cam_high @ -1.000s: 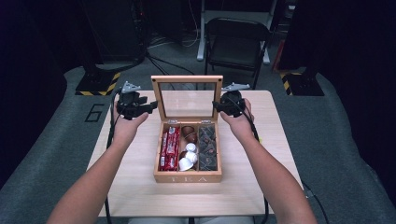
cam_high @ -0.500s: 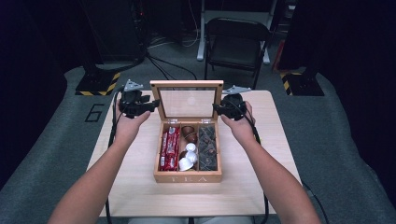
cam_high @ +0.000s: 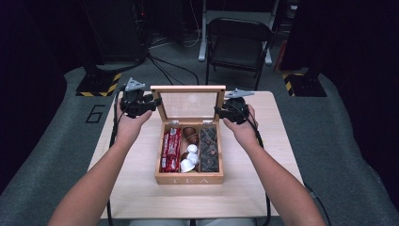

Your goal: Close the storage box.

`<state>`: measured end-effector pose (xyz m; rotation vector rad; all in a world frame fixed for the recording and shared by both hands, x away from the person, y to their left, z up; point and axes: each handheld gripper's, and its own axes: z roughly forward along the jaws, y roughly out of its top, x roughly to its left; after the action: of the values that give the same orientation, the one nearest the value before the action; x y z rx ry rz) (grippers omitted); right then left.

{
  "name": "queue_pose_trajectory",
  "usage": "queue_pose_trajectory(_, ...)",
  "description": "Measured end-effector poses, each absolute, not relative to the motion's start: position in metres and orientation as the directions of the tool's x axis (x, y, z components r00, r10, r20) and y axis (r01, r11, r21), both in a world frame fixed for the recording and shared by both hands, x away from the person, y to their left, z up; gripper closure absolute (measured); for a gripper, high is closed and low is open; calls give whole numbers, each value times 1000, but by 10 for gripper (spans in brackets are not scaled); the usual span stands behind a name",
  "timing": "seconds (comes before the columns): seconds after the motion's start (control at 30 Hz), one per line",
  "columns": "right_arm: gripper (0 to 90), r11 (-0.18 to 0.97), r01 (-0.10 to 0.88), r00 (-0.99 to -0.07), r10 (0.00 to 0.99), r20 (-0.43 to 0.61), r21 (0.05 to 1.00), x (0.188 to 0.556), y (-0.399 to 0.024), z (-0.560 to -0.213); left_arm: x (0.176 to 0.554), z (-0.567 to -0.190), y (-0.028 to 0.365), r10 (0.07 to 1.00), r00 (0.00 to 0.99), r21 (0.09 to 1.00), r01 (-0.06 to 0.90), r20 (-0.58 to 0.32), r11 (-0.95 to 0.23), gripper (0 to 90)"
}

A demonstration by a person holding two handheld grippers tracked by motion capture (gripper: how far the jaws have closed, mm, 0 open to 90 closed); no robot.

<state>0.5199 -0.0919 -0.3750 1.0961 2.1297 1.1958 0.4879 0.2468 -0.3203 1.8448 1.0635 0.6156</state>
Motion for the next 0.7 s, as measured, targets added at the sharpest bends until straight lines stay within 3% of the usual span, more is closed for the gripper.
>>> queue_pose_trajectory(0.7,549,270,428,-604,796,50,862,505,-99,-376,474,-327,250,841,540,881,407,-19,-242,624)
